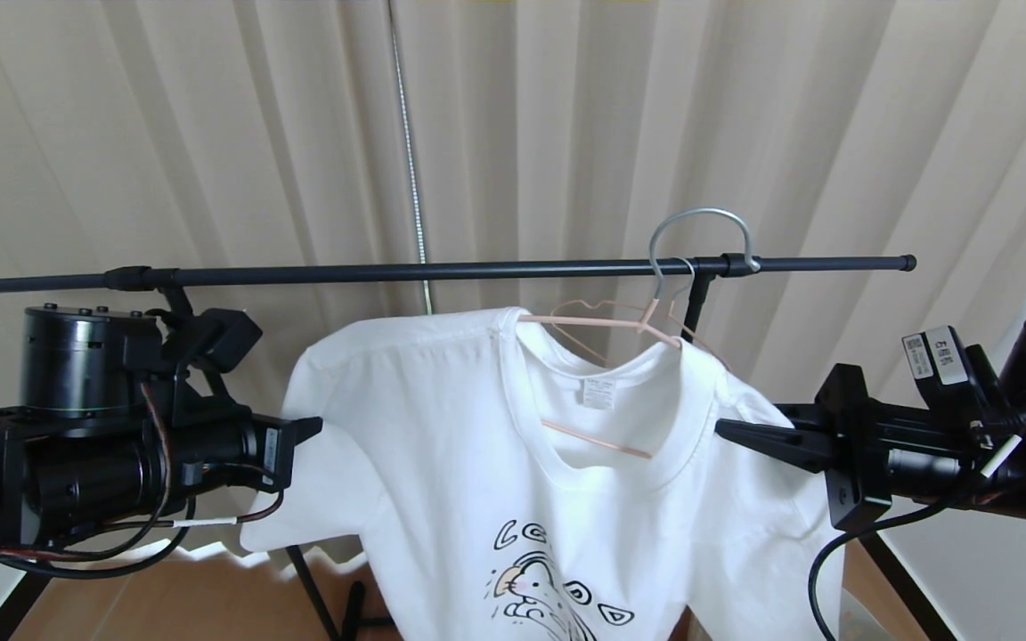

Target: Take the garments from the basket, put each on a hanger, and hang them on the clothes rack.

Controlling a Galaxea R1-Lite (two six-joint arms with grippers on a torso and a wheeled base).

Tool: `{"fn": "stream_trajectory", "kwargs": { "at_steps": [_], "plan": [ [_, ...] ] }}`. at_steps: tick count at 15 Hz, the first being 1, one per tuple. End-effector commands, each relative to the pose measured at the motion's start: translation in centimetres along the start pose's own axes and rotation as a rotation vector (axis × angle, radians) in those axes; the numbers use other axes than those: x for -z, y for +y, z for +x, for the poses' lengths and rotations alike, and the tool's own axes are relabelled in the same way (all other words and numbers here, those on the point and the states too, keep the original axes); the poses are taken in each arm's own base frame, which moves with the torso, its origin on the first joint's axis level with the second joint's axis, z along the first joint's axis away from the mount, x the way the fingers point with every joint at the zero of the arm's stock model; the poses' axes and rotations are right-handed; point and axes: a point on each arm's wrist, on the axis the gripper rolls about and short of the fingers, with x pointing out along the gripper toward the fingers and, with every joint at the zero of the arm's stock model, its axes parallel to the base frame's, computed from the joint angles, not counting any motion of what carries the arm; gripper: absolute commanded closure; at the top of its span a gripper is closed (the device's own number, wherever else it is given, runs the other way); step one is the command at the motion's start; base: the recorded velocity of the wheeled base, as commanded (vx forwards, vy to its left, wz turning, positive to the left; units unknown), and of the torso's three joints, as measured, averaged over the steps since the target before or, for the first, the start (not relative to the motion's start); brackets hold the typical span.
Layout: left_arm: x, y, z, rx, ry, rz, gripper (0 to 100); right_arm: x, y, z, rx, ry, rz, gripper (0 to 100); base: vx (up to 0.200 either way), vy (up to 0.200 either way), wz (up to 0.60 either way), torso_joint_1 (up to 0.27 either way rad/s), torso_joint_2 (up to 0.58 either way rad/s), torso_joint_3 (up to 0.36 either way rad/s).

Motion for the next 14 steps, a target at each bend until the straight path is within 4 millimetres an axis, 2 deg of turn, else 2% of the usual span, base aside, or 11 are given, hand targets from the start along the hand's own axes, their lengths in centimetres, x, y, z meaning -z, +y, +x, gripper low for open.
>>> {"fn": "stream_trajectory", "kwargs": {
  "at_steps": [1, 9, 14],
  "plan": [
    [0.03, 0.12, 0.03, -0.004, 0.001, -0.004, 100, 0.01, 0.01, 0.00, -0.001, 0.000, 0.000, 100, 0.000, 0.000, 0.00, 0.000, 0.00, 0.000],
    [0.52, 0.56, 0.93, -0.014, 0.037, -0.022, 100, 0.01, 0.00, 0.00, 0.001, 0.001, 0.000, 100, 0.000, 0.000, 0.00, 0.000, 0.00, 0.000],
    [0.49, 0.55, 0.69, -0.011, 0.031, -0.019, 100, 0.09, -0.02, 0.03, 0.000, 0.002, 0.003, 100, 0.000, 0.000, 0.00, 0.000, 0.00, 0.000]
  ]
}}
